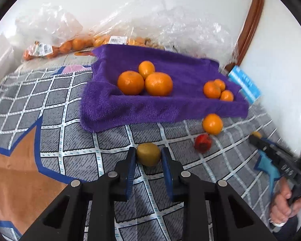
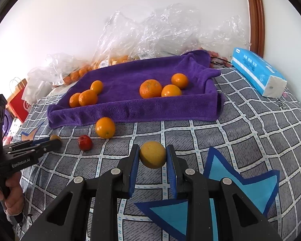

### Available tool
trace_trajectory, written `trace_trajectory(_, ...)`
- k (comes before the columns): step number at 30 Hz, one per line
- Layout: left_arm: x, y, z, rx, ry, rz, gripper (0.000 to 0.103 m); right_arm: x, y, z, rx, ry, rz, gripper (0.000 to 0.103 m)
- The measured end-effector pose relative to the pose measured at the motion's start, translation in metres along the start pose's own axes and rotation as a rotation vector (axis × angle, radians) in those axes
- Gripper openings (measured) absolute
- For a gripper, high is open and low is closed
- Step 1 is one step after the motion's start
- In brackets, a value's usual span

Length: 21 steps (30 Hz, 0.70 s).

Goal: Organize fruits
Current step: 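Lift both held yellow fruits and carry them toward the purple towel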

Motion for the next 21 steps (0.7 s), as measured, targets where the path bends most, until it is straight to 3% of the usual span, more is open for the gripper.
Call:
trace_trajectory(14,-0.016,0.031,-0.007,-0.003,-0.02,-0.169,0.024,-0.007,0.014,0.0,-0.004,-0.004,-0.077,0.027)
trace_trajectory(21,-0.018,0.033,-0.001,0.035,0.045,-0.171,0.024,-0.007,0.014,-0.001,-0.004,-0.012,-0.074,0.027)
Point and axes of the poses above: each gripper's, at about its wrist camera, not at the fingertips, and y roughly against the way its jaws point, z to its left, x to its underside, the point moved 10 cm from there along -y, roughly the way its jaws point, and after that the axes turned 4 degrees about -z, right-handed, at the moved point
